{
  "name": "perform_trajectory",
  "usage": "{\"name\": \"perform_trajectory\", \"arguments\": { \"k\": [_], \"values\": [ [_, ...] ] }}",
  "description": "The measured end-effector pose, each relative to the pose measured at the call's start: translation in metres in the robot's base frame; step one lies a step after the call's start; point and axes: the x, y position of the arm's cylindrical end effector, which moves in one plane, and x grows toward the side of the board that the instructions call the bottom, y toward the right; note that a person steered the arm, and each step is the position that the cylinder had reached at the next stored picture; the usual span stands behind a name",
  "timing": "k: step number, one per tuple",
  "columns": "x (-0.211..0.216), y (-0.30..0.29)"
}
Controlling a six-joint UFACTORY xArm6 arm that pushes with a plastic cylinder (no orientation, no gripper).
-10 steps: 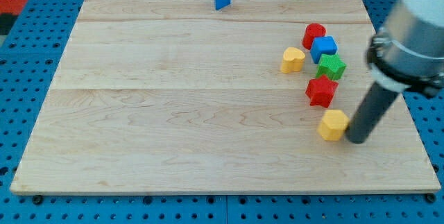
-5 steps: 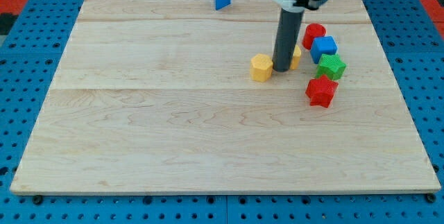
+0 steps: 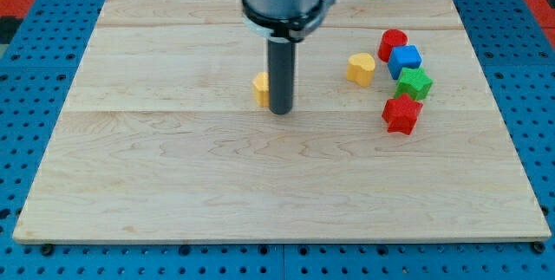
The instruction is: Slide the yellow hexagon towards the top center
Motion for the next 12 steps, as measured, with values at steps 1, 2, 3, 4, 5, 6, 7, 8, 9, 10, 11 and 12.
{"name": "perform_trajectory", "arguments": {
  "k": [1, 2, 3, 4, 5, 6, 7, 8, 9, 10, 11, 12],
  "values": [
    [-0.035, -0.004],
    [-0.066, -0.012],
    [-0.069, -0.028],
    [-0.066, -0.072],
    [-0.064, -0.117],
    [-0.062, -0.130],
    [-0.045, -0.085],
    [-0.085, -0.102],
    [-0.111, -0.124],
    [-0.132, -0.131],
    [-0.136, -0.116],
    [-0.150, -0.108]
  ]
}}
